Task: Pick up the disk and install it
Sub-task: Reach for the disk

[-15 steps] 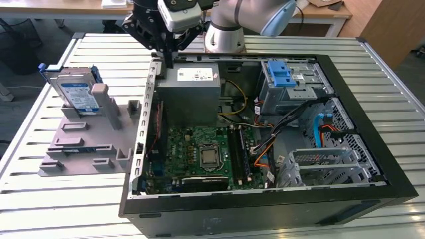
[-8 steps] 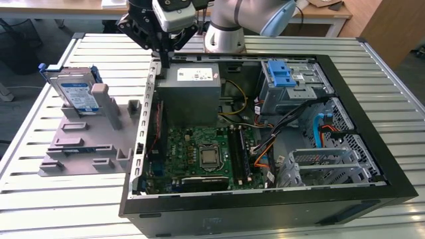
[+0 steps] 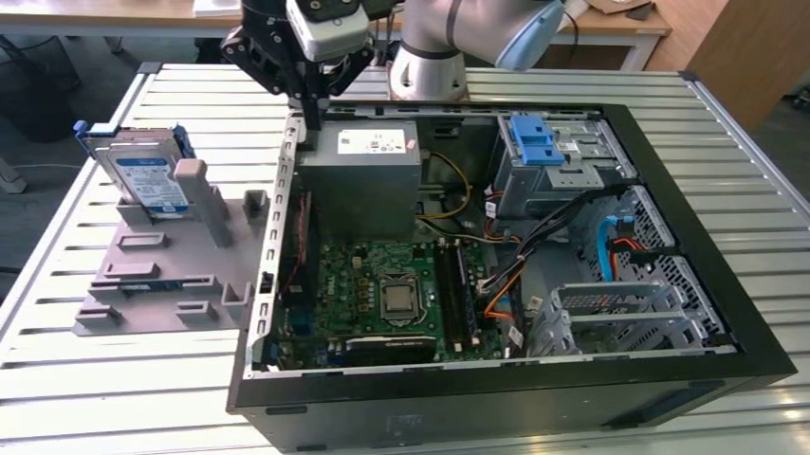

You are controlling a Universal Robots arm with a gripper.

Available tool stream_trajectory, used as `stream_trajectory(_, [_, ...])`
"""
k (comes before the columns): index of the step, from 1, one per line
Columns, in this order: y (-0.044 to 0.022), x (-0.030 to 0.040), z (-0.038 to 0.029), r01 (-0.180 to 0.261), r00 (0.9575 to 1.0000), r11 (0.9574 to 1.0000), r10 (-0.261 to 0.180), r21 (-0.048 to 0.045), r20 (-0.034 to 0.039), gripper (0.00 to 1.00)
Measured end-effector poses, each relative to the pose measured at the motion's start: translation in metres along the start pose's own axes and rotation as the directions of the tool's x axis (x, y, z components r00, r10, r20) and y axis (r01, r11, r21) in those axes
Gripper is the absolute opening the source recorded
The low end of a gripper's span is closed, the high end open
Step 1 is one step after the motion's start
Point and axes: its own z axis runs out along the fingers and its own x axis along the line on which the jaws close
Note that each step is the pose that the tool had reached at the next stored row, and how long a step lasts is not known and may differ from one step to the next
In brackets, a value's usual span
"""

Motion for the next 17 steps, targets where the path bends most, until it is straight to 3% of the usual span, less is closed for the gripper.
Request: stream_trajectory(17, [0.0006,0.0051,0.0006,0.000,1.0000,1.0000,0.000,0.0000,0.0000,0.11])
